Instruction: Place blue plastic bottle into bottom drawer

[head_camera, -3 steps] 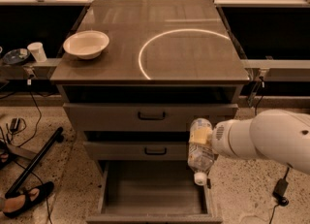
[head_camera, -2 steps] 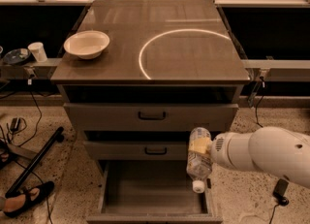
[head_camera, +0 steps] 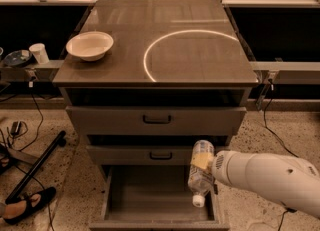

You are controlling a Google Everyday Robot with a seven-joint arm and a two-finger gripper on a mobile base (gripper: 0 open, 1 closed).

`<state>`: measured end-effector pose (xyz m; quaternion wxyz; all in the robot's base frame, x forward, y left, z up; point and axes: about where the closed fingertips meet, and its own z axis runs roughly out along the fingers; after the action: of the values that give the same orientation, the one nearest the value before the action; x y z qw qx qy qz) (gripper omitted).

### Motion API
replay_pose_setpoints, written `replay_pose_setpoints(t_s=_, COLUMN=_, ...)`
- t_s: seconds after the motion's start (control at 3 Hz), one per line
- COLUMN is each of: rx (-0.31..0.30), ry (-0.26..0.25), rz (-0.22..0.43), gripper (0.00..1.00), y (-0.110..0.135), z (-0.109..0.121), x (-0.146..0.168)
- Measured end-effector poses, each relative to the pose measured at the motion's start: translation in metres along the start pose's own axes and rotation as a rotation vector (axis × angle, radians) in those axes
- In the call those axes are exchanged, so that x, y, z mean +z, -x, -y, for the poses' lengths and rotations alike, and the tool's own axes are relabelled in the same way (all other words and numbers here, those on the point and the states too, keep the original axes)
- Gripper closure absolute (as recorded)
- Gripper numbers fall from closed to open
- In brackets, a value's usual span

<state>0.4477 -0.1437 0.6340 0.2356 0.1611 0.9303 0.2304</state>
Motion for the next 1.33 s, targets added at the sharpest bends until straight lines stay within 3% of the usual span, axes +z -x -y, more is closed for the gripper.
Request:
replay_pose_setpoints(t_s=0.33, rx=0.000, ry=0.011, rz=0.043, gripper=1.00, y=0.004, z=-0.001, x=0.003)
replay_pose_setpoints(t_s=0.67, rx=0.000, ry=0.011, rz=0.043, gripper=1.00, y=0.004, z=-0.001, x=0.003)
replay_pose_setpoints(t_s=1.0, rx=0.053, ry=0.033, rz=0.065, gripper=1.00, y=0.014, z=0.014, x=0.039)
replay_pose_setpoints(t_s=1.33, rx=0.053, ry=0.025, rz=0.064, gripper=1.00, y=0.017, z=0.011, x=0.036)
